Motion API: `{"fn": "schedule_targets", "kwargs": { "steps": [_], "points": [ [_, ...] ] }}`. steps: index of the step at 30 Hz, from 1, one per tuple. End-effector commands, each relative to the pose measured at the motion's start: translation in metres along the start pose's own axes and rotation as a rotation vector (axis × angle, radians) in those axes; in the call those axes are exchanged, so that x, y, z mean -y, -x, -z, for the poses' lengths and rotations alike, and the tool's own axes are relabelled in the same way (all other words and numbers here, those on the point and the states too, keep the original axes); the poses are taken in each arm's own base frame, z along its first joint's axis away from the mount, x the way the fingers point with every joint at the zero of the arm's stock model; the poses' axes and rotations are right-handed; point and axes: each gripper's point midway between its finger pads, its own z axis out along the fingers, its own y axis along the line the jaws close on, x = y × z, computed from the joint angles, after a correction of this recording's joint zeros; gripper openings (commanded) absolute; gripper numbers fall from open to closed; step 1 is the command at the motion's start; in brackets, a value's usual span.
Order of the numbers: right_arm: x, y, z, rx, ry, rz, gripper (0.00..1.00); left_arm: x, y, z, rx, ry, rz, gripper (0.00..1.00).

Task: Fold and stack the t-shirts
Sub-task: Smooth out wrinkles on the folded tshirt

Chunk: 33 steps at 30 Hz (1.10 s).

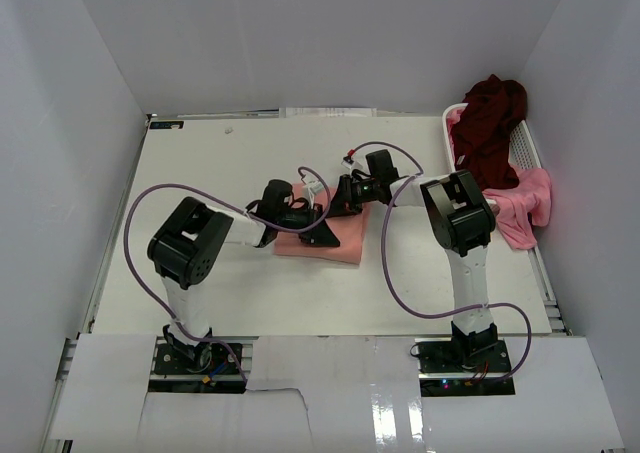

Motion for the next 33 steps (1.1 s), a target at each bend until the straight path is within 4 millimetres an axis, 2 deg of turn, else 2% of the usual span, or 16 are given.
{"fn": "schedule_targets", "kwargs": {
  "steps": [1,6,10,14,16,18,19,20,22,27,33],
  "points": [
    [0.004,0.008,-0.004,0.017,-0.026,0.037,0.08,-0.012,-0.024,-0.003,-0.046,0.008,0.001,0.00],
    [-0.002,0.009,-0.001,0.019,-0.024,0.050,0.08,-0.036,-0.049,-0.009,-0.069,0.031,0.024,0.00],
    [-0.010,0.013,0.004,0.028,-0.020,0.063,0.08,-0.042,-0.068,-0.013,-0.083,-0.007,0.063,0.00],
    [-0.013,0.016,0.006,0.029,-0.031,0.073,0.08,-0.034,-0.080,-0.009,-0.082,-0.050,0.075,0.00],
    [-0.013,0.019,0.007,0.032,-0.033,0.079,0.08,-0.022,-0.080,-0.006,-0.073,-0.054,0.052,0.00],
    [-0.011,0.018,0.006,0.026,-0.035,0.072,0.08,-0.013,-0.094,-0.001,-0.086,-0.047,0.052,0.00],
    [-0.011,0.019,0.006,0.027,-0.034,0.072,0.08,-0.005,-0.090,0.003,-0.069,-0.047,0.033,0.00],
    [-0.012,0.020,0.005,0.029,-0.033,0.074,0.08,-0.003,-0.100,0.007,-0.080,-0.039,0.049,0.00],
    [-0.012,0.021,0.005,0.031,-0.036,0.074,0.08,0.006,-0.100,0.012,-0.068,-0.045,0.046,0.00],
    [-0.010,0.021,0.004,0.028,-0.043,0.066,0.08,0.025,-0.119,0.019,-0.075,-0.038,0.061,0.00],
    [-0.010,0.022,0.003,0.025,-0.035,0.065,0.08,0.023,-0.122,0.017,-0.067,-0.002,0.054,0.00]
  ]
}}
